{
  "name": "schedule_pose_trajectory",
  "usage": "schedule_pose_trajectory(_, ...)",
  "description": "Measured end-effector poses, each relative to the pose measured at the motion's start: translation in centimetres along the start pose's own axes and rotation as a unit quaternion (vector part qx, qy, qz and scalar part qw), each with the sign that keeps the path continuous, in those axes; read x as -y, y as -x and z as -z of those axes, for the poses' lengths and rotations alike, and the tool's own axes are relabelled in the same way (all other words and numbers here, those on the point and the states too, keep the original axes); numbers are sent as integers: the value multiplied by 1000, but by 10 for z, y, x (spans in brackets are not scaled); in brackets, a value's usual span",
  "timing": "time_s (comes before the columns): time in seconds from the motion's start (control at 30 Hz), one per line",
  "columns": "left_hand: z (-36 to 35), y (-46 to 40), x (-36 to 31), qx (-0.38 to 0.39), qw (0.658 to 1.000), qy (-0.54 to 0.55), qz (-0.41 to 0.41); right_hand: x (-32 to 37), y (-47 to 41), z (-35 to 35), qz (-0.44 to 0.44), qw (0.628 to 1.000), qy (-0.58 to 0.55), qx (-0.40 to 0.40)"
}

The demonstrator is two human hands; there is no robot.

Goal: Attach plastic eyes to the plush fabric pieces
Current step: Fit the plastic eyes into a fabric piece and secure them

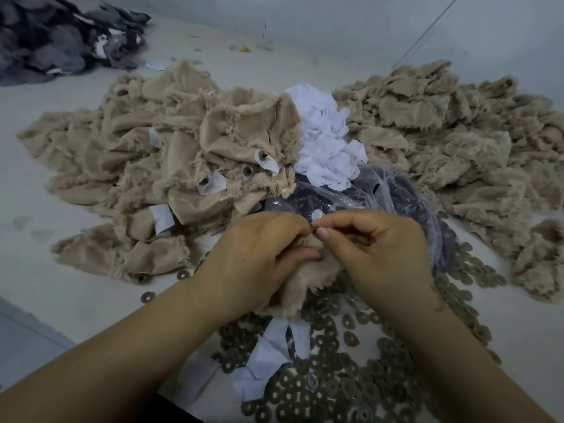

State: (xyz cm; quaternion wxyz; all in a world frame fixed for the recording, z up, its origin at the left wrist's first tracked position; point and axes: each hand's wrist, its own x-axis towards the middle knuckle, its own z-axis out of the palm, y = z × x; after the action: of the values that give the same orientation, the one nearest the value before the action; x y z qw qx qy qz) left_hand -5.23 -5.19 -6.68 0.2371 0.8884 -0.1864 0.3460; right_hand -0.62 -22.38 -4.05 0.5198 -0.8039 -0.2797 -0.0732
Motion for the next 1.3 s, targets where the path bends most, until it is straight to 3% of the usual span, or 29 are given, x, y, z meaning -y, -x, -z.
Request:
schedule_pose_trajectory(0.2,1,-1,-4,-7,996,55,69,-2,-2,3,88,994,58,-5)
schedule_pose_trajectory(0.4,5,-4,-4,31,995,61,66,-5,-1,0,196,968,155,-14)
schedule_pose_trajectory(0.63,9,-8,-5,90,994,16,57,-5,2,-2,144,987,70,-6)
schedule_pose_trajectory(0.77,11,-14,-2,112,993,-39,-2,-3,3,-4,102,994,33,1)
schedule_pose_trajectory(0.97,5,-15,0,99,992,-77,-33,-3,1,-5,5,999,-33,3)
schedule_pose_trajectory(1.3,-2,-13,-2,49,993,-88,-57,5,-1,-1,-7,1000,-16,6)
